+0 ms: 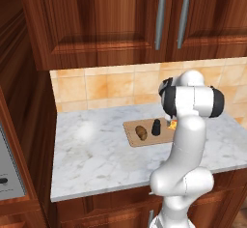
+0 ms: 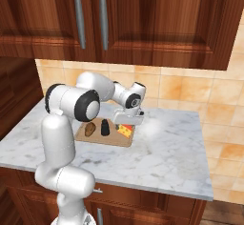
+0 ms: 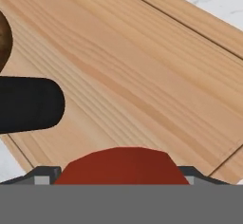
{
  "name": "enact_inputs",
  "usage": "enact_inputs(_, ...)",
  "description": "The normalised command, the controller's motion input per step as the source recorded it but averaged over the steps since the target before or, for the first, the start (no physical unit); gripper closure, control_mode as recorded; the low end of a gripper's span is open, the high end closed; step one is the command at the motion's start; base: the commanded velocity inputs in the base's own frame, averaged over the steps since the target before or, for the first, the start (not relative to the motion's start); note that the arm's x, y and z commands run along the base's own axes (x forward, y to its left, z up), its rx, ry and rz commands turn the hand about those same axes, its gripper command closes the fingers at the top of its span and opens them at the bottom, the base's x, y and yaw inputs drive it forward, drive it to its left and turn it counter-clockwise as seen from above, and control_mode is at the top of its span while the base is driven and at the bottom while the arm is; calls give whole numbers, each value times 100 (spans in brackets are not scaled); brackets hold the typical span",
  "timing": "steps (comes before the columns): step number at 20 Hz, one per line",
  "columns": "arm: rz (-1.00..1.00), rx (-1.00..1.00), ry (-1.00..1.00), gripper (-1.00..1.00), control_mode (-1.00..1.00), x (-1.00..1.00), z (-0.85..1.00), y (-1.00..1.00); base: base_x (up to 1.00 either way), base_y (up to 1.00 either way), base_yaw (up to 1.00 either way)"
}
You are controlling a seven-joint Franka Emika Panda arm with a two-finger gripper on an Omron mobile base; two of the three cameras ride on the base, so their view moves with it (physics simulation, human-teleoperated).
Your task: Retrieve the reheated potato from the microwave, then place the potato, cheese, and condiment on the cutting board.
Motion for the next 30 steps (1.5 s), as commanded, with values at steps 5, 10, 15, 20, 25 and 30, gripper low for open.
enact_inputs(5, -3, 0, -8, 100, -100, 8, -16, 28, 0, 0, 0)
enact_inputs(10, -4, 0, -3, -100, -100, 7, -22, 32, 0, 0, 0)
enact_inputs(15, -2, 0, -1, -100, -100, 2, -11, 12, 0, 0, 0)
enact_inputs(20, -2, 0, -1, -100, -100, 0, 0, 12, 0, 0, 0)
enact_inputs(25, -6, 0, 0, -100, -100, 0, 9, 9, 0, 0, 0)
enact_inputs(30, -6, 0, 0, -100, -100, 0, 23, 2, 0, 0, 0)
